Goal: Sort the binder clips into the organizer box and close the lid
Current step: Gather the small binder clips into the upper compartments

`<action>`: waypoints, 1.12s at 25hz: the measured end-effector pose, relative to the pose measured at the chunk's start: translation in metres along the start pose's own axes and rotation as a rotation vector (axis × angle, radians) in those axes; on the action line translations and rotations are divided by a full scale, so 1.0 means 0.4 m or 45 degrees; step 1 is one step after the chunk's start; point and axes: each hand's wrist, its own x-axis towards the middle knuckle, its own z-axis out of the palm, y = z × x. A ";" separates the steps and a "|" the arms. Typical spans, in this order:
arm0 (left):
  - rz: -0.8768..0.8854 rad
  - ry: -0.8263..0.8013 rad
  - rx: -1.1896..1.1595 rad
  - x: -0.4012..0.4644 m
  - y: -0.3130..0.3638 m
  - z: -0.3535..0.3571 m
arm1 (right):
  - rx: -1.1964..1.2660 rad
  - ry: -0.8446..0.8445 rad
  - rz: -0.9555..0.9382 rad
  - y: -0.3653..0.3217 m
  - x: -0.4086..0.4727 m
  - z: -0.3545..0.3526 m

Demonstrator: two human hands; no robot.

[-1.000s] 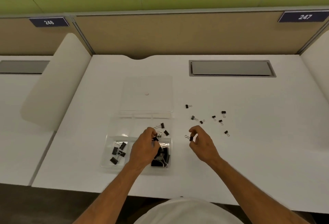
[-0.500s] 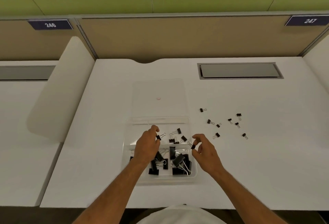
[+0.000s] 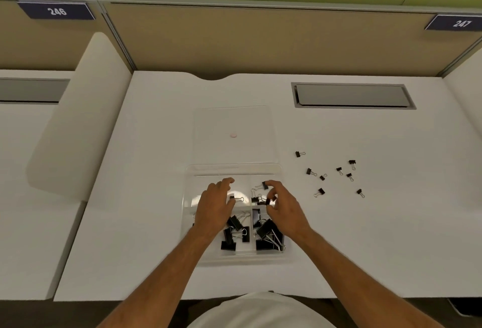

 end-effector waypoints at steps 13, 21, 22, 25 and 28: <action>-0.007 0.096 -0.165 -0.103 -0.023 -0.026 | -0.191 -0.245 -0.150 -0.059 0.106 0.083; 0.104 0.015 -0.159 -0.050 0.127 0.041 | -0.002 0.045 -0.031 0.088 -0.016 -0.074; 0.110 -0.012 -0.165 -0.042 0.150 0.058 | 0.009 0.071 -0.002 0.113 -0.032 -0.095; 0.165 -0.090 -0.171 -0.024 0.227 0.115 | 0.023 0.157 0.035 0.192 -0.074 -0.160; 0.232 -0.117 -0.122 -0.016 0.307 0.172 | 0.017 0.163 0.084 0.261 -0.102 -0.233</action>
